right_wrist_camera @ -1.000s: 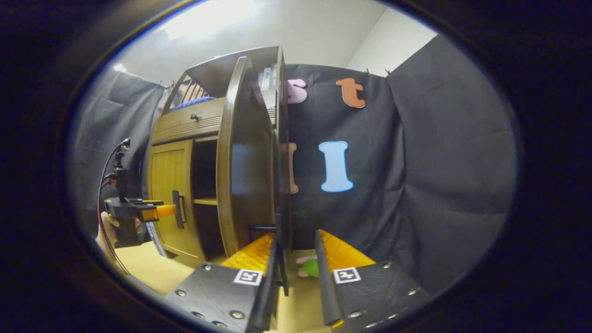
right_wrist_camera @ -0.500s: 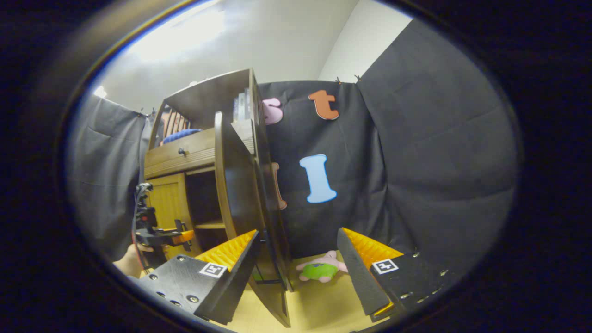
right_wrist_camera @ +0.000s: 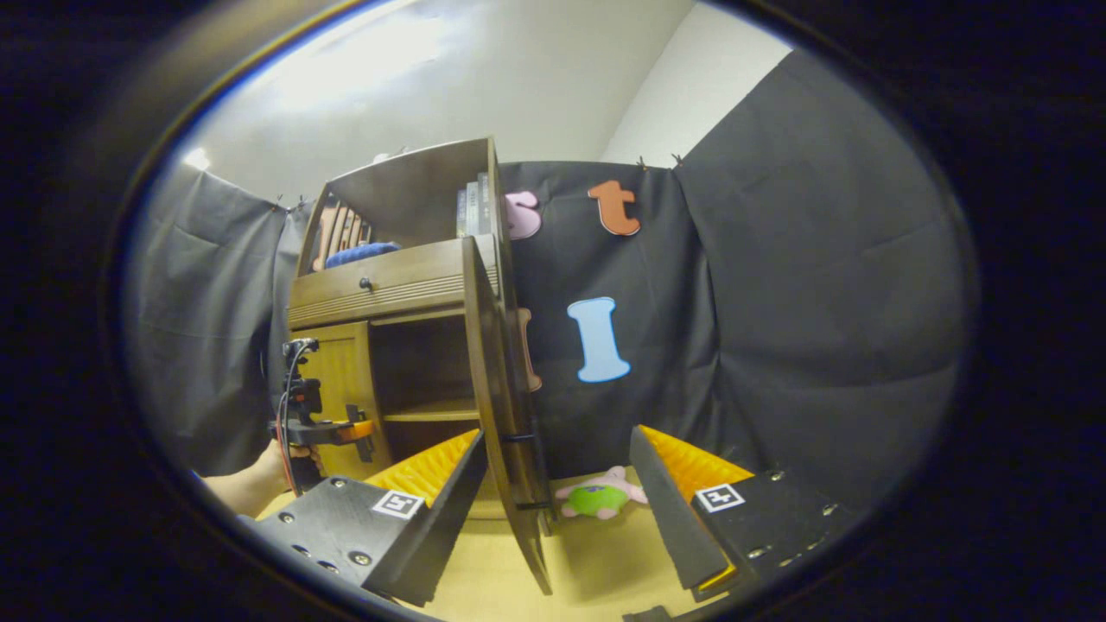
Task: Open the right door of the double-door shoe cabinet with the right hand, and open the left door with the left hand.
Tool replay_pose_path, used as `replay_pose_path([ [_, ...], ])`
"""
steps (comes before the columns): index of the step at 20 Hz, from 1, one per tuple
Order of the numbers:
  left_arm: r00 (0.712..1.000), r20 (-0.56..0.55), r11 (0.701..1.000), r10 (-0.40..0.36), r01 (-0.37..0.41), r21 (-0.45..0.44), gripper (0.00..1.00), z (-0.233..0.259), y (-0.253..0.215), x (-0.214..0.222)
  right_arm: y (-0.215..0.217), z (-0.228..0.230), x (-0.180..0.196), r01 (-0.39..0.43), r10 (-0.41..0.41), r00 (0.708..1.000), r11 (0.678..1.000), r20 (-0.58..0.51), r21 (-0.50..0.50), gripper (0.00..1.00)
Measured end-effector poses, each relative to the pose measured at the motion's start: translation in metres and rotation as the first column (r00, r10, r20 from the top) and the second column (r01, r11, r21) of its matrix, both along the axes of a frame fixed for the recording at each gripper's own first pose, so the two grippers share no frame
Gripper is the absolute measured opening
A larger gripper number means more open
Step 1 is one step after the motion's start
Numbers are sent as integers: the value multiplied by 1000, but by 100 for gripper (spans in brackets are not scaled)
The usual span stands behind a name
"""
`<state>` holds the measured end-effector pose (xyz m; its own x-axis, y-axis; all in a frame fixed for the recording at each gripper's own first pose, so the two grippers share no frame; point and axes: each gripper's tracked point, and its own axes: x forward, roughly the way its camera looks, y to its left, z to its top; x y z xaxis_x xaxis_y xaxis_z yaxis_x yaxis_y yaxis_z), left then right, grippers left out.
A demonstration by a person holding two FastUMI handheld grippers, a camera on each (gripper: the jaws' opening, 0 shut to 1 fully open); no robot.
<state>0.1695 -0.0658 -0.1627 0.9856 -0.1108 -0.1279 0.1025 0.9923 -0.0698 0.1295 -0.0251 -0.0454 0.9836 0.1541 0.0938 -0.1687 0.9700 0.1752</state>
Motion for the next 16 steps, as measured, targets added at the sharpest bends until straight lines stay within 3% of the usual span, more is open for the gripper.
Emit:
replay_pose_path([
  [3,998,30,999,-48,48,-7,33,5,2,-24,3,6,-15,13,-13,1000,1000,-6,0,94],
  [4,998,36,999,-53,53,-6,32,6,3,-33,6,9,-20,17,-17,1000,1000,-6,-5,98],
  [6,998,29,999,-54,54,-6,33,9,6,-47,9,17,-29,25,-25,1000,999,2,-23,98],
  [7,998,30,999,-51,51,-13,32,11,8,-53,11,21,-32,31,-30,1000,999,8,-30,93],
  [8,998,27,999,-50,50,-11,32,10,9,-58,13,24,-35,36,-35,999,999,11,-37,98],
  [16,998,16,998,-62,62,12,33,13,19,-89,38,17,-44,35,-36,999,999,-32,-40,100],
])
